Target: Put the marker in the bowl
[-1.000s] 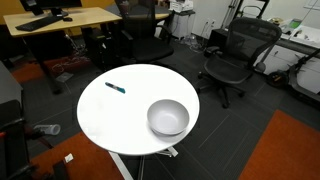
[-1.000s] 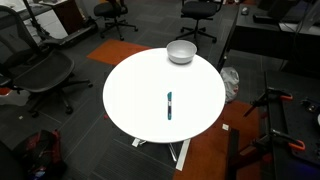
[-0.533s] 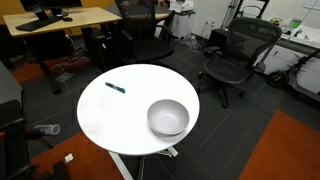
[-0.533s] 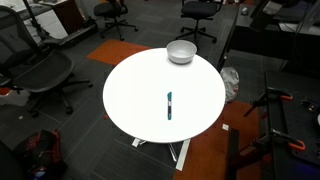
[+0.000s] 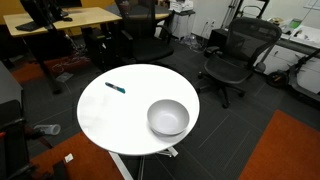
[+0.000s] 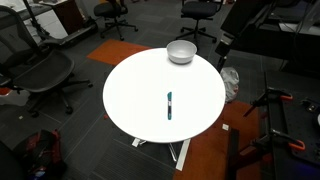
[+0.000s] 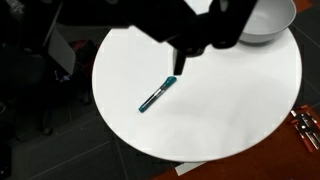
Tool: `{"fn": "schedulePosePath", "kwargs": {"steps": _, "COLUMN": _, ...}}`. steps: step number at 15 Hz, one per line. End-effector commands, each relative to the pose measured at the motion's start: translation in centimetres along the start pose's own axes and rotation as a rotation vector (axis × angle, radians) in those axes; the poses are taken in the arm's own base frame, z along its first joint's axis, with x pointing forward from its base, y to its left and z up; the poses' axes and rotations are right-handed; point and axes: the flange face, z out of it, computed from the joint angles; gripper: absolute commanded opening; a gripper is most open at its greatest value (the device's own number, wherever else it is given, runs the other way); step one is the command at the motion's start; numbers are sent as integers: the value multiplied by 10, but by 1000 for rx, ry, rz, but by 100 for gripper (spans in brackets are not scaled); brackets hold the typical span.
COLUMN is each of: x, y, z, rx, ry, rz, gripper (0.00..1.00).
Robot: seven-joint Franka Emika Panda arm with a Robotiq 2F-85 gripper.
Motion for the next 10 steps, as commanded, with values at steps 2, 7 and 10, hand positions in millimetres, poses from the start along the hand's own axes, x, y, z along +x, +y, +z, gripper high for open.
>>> {"fn": "schedulePosePath", "kwargs": {"steps": 2, "x": 14, "y": -2, "z": 30, "rx": -7, "ry": 18, "rz": 206, "gripper": 100}}
{"fn": "schedulePosePath", "kwargs": {"steps": 7, "x": 27, "y": -3, "z": 65, "rx": -1, "ry": 5, "rz": 404, "gripper": 100}}
{"fn": "schedulePosePath", "kwargs": {"steps": 10, "x": 36, "y": -2, "z": 88, "rx": -11, "ry": 5, "rz": 521, "gripper": 100}}
